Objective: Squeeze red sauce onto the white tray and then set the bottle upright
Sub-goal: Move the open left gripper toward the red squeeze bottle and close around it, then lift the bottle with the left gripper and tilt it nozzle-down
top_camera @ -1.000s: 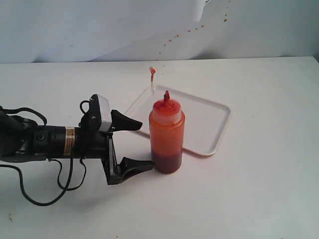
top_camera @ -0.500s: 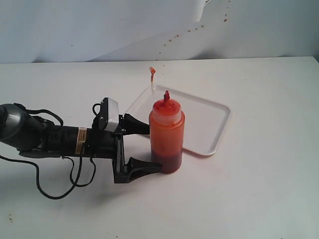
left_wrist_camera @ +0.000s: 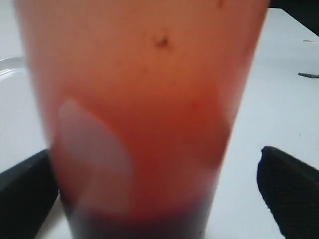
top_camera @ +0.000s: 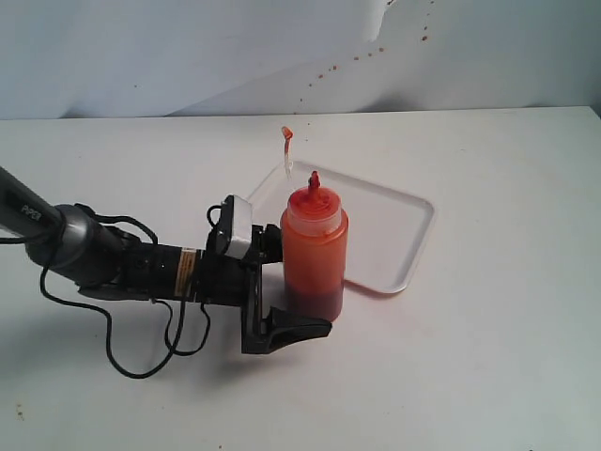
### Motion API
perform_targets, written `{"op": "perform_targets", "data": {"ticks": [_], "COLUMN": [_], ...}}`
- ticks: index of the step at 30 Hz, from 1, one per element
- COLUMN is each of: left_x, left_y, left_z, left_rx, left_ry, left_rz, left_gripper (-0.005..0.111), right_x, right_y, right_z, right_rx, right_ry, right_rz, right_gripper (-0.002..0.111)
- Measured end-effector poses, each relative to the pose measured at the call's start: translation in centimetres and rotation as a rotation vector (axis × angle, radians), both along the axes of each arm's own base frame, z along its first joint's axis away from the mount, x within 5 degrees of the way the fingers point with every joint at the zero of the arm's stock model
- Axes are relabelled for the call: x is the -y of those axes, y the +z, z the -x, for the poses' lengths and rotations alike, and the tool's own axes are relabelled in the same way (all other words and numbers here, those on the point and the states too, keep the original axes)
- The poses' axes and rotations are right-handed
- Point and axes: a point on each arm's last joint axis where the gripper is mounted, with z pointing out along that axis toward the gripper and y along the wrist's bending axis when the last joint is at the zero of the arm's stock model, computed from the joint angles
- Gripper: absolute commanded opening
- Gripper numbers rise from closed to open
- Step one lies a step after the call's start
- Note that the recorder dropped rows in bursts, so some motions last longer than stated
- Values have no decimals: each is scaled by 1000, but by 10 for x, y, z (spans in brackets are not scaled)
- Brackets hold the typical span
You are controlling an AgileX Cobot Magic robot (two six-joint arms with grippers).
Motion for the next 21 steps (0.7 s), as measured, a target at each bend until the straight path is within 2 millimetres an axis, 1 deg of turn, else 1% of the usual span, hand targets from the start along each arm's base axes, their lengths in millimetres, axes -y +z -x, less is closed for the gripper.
{"op": "perform_targets", "data": {"ticks": [4,7,12,18,20,21], "left_x": [15,20,21,19,18,18], "left_y": [0,0,0,-8,-8,-8], "left_z": [-4,-7,-10,-12,-12,-12], "left_rx": [30,39,30,27,28,28], "left_ry": [-12,0,35,48,48,48], "left_rz": [-17,-19,-27,-123,-128,-128], "left_gripper": [103,103,103,103,101,96], "right_x": [0,0,0,0,0,0], "right_y": [0,0,0,0,0,0], "right_z": [0,0,0,0,0,0], "right_rx": [0,0,0,0,0,0], "right_ry": [0,0,0,0,0,0], "right_rz": [0,0,0,0,0,0], "right_gripper": [0,0,0,0,0,0]}}
